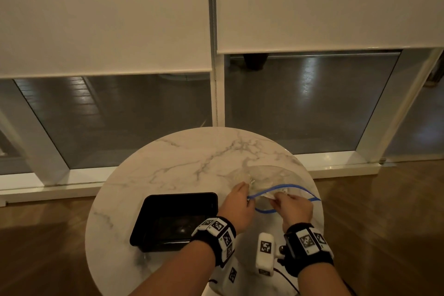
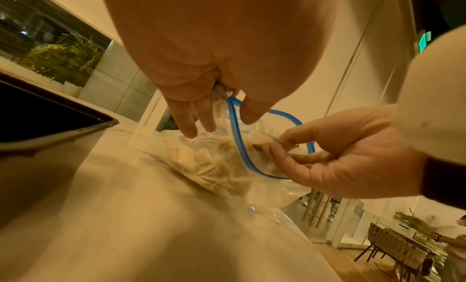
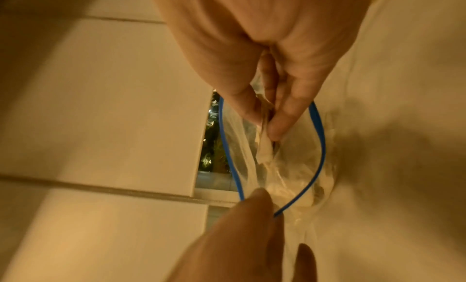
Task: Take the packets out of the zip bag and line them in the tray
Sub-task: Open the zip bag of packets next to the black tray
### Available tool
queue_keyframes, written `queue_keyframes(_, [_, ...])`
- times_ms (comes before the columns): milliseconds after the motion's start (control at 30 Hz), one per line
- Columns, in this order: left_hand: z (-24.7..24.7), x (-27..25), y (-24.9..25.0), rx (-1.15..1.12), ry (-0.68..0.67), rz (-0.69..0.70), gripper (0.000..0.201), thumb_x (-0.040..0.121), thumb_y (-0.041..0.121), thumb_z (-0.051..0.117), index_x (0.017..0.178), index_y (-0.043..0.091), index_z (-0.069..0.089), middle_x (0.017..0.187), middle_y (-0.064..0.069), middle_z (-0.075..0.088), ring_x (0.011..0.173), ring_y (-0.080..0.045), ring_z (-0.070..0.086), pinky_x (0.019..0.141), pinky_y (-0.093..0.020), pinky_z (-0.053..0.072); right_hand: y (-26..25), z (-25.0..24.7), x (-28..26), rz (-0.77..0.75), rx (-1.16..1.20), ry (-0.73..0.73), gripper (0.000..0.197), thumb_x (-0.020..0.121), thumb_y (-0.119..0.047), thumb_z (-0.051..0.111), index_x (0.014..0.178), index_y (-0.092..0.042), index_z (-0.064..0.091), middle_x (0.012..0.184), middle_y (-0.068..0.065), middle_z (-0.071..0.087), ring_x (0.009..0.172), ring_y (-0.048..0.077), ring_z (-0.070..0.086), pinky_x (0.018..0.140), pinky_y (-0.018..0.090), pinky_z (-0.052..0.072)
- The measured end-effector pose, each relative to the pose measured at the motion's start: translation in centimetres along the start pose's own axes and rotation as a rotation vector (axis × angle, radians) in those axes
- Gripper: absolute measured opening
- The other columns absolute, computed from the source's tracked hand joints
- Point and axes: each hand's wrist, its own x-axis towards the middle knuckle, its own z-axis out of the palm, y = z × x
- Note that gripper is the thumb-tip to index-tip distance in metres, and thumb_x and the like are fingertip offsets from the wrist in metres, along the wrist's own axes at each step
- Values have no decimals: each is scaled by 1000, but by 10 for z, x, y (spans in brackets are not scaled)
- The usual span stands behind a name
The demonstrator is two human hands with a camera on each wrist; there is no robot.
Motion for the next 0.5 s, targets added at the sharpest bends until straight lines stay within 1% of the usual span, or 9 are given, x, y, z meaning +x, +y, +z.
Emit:
queue_keyframes(33, [0, -1, 0, 11, -21, -2, 48, 105, 22, 44, 150, 6, 40, 158, -6, 36, 145, -21, 36, 116, -24, 25, 2, -3, -4, 19, 70, 1, 11, 72, 1, 78, 82, -1, 73, 81, 17, 74, 80, 30, 72, 79, 43, 61])
queue_keyframes(67, [-1, -1, -1, 14, -32, -2, 50, 106, 23, 43, 152, 7, 36, 161, -6, 32, 148, -20, 32, 117, -23, 23, 5, -5, -5, 27, 141, 3, 11, 74, 4, 76, 84, 1, 72, 83, 19, 74, 81, 29, 72, 78, 40, 61])
queue_keyframes(200, [-3, 1, -10, 21, -34, -19, 50, 106, 24, 41, 153, 9, 37, 163, -7, 30, 150, -20, 28, 120, -24, 20, 3, -19, -19, 74, 363, -14, 21, 76, 5, 76, 95, 4, 69, 93, 23, 73, 87, 32, 73, 72, 36, 60])
queue_keyframes(267, [-3, 2, -16, 38, -33, -22, 49, 106, 25, 43, 153, 10, 39, 162, -7, 32, 150, -19, 29, 120, -25, 20, 0, -26, -25, 95, 400, -48, 22, 77, 6, 74, 99, 6, 68, 95, 24, 73, 89, 32, 73, 71, 34, 59])
queue_keyframes(333, [-2, 2, -20, 37, -30, -15, 48, 105, 25, 44, 151, 12, 42, 161, -4, 35, 148, -19, 32, 119, -26, 23, -4, -33, -34, 100, 405, -79, 20, 79, 7, 71, 99, 5, 67, 96, 24, 73, 91, 32, 72, 75, 35, 59])
queue_keyframes(400, [-1, 1, -24, 34, -19, -19, 46, 104, 25, 46, 148, 14, 47, 155, -2, 42, 141, -21, 42, 116, -29, 33, -6, -38, -43, 83, 391, -99, 17, 81, 7, 69, 97, 3, 67, 97, 24, 73, 94, 32, 71, 78, 36, 59])
queue_keyframes(433, [0, 1, -25, 42, -11, -10, 45, 102, 26, 47, 146, 16, 50, 150, -1, 47, 136, -21, 48, 114, -31, 38, -7, -39, -48, 71, 377, -108, 16, 81, 7, 69, 96, 2, 68, 97, 24, 73, 94, 33, 71, 78, 36, 59])
queue_keyframes(500, [2, 0, -29, 63, -3, 7, 43, 100, 28, 49, 141, 18, 56, 141, -1, 53, 127, -22, 53, 108, -35, 44, -10, -41, -55, 46, 347, -139, 15, 82, 7, 69, 96, 1, 68, 96, 23, 73, 93, 32, 71, 76, 35, 58])
